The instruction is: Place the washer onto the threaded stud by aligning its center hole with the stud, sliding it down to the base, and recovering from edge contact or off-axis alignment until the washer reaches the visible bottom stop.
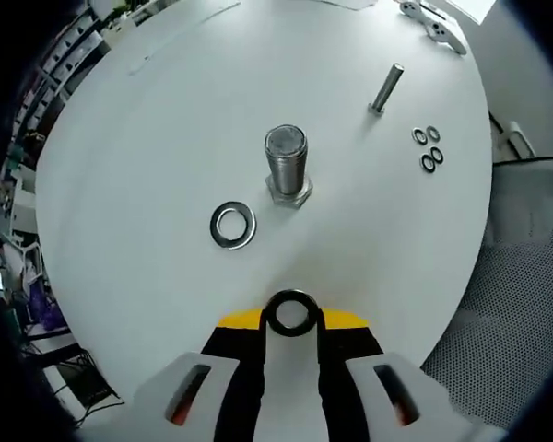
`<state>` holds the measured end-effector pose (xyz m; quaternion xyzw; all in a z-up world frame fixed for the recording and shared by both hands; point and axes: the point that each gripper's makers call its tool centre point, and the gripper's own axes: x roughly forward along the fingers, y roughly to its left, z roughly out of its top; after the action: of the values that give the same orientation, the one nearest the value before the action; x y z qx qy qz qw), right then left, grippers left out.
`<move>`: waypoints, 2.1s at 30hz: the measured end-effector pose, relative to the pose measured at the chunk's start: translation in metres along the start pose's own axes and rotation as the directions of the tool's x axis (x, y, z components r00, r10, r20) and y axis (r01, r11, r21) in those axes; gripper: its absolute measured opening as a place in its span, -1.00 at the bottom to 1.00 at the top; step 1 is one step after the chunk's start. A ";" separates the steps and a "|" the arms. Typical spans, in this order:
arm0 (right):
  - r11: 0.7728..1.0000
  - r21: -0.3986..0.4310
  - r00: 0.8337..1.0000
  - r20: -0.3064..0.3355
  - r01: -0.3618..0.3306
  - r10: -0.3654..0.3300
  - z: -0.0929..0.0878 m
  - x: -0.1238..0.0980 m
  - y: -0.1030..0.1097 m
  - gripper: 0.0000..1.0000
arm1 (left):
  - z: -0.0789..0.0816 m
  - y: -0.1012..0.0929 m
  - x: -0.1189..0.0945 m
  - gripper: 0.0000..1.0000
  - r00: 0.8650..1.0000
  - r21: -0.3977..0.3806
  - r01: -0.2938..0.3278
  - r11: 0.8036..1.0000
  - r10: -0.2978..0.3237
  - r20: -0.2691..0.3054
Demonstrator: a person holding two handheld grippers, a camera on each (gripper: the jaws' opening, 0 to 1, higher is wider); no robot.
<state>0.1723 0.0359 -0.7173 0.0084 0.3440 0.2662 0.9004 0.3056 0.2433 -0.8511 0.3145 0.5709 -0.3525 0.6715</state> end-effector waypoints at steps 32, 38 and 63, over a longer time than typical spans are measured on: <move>1.000 0.009 1.000 0.001 0.009 -0.009 0.000 -0.001 -0.002 -0.30 | 0.086 -0.002 -0.047 -0.63 0.991 0.210 -0.031 0.977 0.004 0.131; 1.000 0.015 1.000 0.000 0.009 -0.009 0.000 0.000 -0.003 -0.32 | 0.093 -0.001 -0.042 -0.62 0.991 0.206 -0.025 0.978 -0.003 0.133; 0.999 0.023 1.000 0.000 0.023 -0.023 0.000 -0.001 -0.006 -0.32 | 0.089 -0.003 0.004 -0.62 0.999 0.256 -0.014 0.967 0.004 0.041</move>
<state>0.1743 0.0307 -0.7182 0.0148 0.3468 0.2521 0.9033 0.3520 0.1679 -0.8420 0.3940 0.5058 -0.4266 0.6380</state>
